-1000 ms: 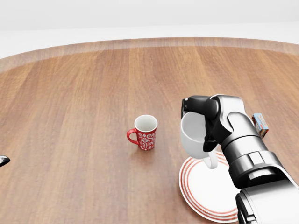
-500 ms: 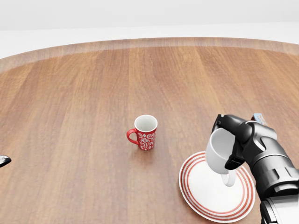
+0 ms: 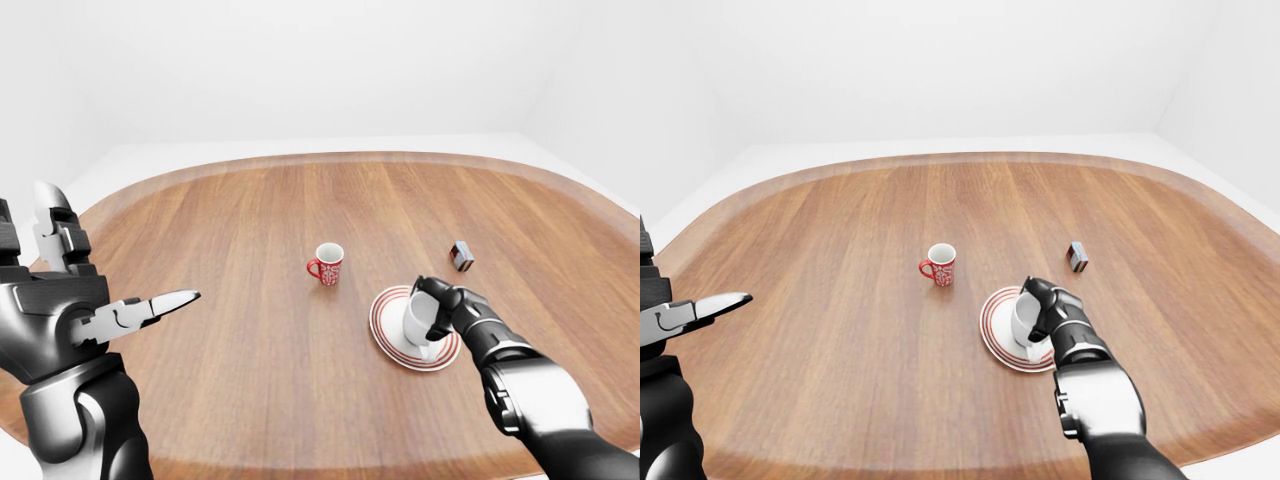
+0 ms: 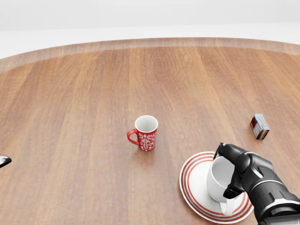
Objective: Put the white mug on the plate.
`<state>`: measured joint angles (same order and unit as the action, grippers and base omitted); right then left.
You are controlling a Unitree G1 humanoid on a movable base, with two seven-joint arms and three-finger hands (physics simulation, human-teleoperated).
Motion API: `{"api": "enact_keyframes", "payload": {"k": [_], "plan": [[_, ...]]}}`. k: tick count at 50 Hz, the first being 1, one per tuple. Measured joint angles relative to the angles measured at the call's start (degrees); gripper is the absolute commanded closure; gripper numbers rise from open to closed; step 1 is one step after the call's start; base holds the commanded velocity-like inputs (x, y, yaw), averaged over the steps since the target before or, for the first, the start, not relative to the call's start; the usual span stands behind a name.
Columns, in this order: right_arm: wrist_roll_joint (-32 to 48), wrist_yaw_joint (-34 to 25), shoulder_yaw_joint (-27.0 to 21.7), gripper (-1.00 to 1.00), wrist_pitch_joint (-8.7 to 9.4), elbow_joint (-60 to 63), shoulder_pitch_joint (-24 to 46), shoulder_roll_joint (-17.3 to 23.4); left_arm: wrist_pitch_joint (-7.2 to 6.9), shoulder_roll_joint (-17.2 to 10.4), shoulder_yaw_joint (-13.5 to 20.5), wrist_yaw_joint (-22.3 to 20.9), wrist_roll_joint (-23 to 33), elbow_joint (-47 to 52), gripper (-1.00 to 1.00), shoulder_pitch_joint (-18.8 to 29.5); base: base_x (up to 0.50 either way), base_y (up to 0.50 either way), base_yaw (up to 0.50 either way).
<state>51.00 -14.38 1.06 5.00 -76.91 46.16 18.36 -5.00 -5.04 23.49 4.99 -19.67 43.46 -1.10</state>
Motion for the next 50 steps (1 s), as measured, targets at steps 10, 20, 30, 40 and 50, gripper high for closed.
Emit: {"api": "enact_keyframes", "payload": {"k": [10, 20, 30, 40, 50], "plan": [[-0.3, 0.7, 0.1, 1.00, 0.00, -0.4, -0.7, -0.2, 0.00, 0.0, 0.0, -0.1, 0.1, -0.2, -1.00, 0.0, 0.00, 0.00, 0.00], [-0.4, 1.3, 0.0, 0.80, 0.00, -0.5, -1.0, -0.3, 0.00, 0.1, -0.1, -0.2, 0.2, -0.4, -1.00, -0.1, 0.00, 0.00, 0.00], [-0.4, 0.4, -0.1, -1.00, 0.00, 0.0, 0.2, 0.3, 0.00, 0.2, -0.3, -0.3, 0.4, -0.6, -1.00, -0.3, 0.00, 0.00, 0.00], [-1.2, -2.3, -0.1, -1.00, 0.00, 0.3, -0.1, 0.3, 0.00, 0.3, -0.3, -0.3, 0.5, -0.5, -1.00, -0.4, 0.00, 0.00, 0.00], [4.3, -25.6, 3.2, -1.00, 0.00, 15.6, -1.1, 3.0, 0.00, 0.3, -0.3, -0.3, 0.5, -0.5, -1.00, -0.4, 0.00, 0.00, 0.00]]}}
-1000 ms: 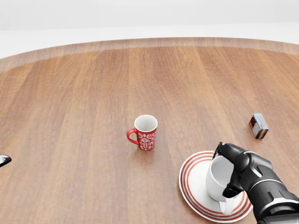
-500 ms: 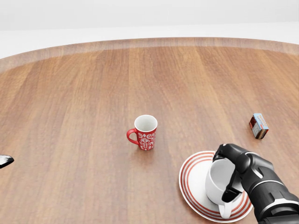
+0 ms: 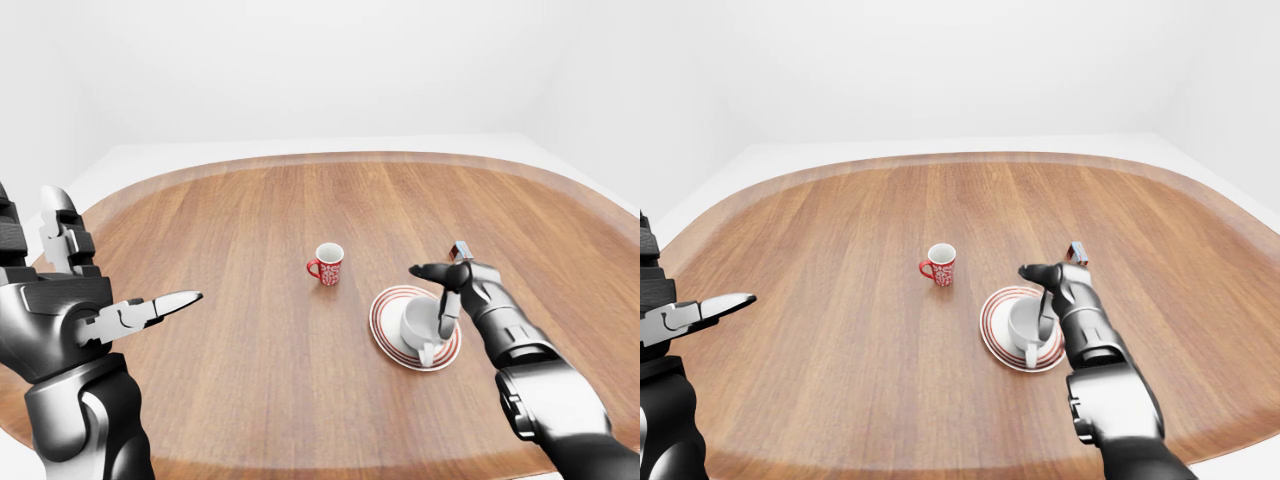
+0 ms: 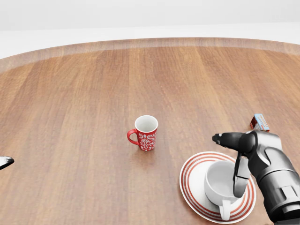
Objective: Put the white mug on the plate.
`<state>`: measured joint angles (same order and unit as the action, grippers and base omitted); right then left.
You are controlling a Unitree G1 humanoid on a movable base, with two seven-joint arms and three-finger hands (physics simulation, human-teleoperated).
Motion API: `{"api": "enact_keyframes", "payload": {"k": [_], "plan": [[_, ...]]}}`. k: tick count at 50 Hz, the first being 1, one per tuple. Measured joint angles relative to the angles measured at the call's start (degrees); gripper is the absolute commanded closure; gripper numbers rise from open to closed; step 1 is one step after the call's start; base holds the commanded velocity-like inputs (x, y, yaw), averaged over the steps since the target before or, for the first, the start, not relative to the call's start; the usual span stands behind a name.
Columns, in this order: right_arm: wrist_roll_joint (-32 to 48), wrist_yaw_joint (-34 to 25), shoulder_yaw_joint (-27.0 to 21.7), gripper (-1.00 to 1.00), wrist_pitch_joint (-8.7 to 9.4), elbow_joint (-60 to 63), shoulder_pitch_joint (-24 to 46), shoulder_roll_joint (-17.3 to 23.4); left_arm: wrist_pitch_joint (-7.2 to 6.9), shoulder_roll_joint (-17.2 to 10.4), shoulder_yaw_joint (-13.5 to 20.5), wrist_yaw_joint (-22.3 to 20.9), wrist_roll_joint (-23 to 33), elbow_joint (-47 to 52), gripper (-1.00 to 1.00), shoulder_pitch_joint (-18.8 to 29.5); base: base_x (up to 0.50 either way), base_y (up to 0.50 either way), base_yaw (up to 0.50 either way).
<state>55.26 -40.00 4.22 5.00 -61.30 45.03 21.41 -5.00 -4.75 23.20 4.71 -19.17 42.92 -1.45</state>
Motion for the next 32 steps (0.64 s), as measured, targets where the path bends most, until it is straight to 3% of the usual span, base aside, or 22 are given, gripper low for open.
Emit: {"api": "enact_keyframes", "payload": {"k": [2, 5, 10, 14, 17, 20, 27, 32], "plan": [[-1.3, 0.0, 4.6, -1.00, 0.00, 6.8, 0.0, 3.7, 0.00, 0.0, 0.0, 0.0, 0.0, 0.0, -1.00, 0.0, 0.00, 0.00, 0.00], [-6.8, 0.0, 14.6, -1.00, 0.00, 16.6, 3.7, 12.5, 0.00, 0.0, 0.0, 0.0, 0.0, 0.0, -1.00, 0.0, 0.00, 0.00, 0.00], [-17.4, 0.0, 31.4, -1.00, -0.01, 29.9, 17.3, 24.9, 0.00, 0.0, -0.1, 0.1, 0.0, 0.2, -1.00, 0.0, 0.00, 0.00, 0.00], [-25.5, 0.0, 43.9, -1.00, 0.00, 35.3, 29.8, 31.5, 0.00, 0.0, -0.1, 0.1, 0.0, 0.3, -1.00, 0.0, 0.00, 0.00, 0.00], [-28.4, 0.0, 49.7, -1.00, 0.00, 35.7, 37.3, 33.7, 0.00, 0.0, -0.2, 0.1, 0.0, 0.4, -1.00, 0.1, 0.00, 0.00, 0.00], [-22.7, 0.0, 46.8, -1.00, 0.00, 31.4, 41.8, 32.2, 0.00, 0.1, -0.2, 0.1, 0.0, 0.4, -1.00, 0.1, 0.00, 0.00, 0.00], [-1.7, 0.5, 27.2, -1.00, 0.00, 15.0, 50.9, 23.9, 0.00, 0.1, -0.4, 0.2, 0.1, 0.4, -1.00, 0.1, 0.00, 0.00, 0.00], [8.3, 10.9, 15.1, -1.00, 0.00, 5.7, 57.8, 20.5, 0.00, 0.1, -0.5, 0.1, 0.2, 0.3, -1.00, 0.1, 0.00, 0.00, 0.00]]}}
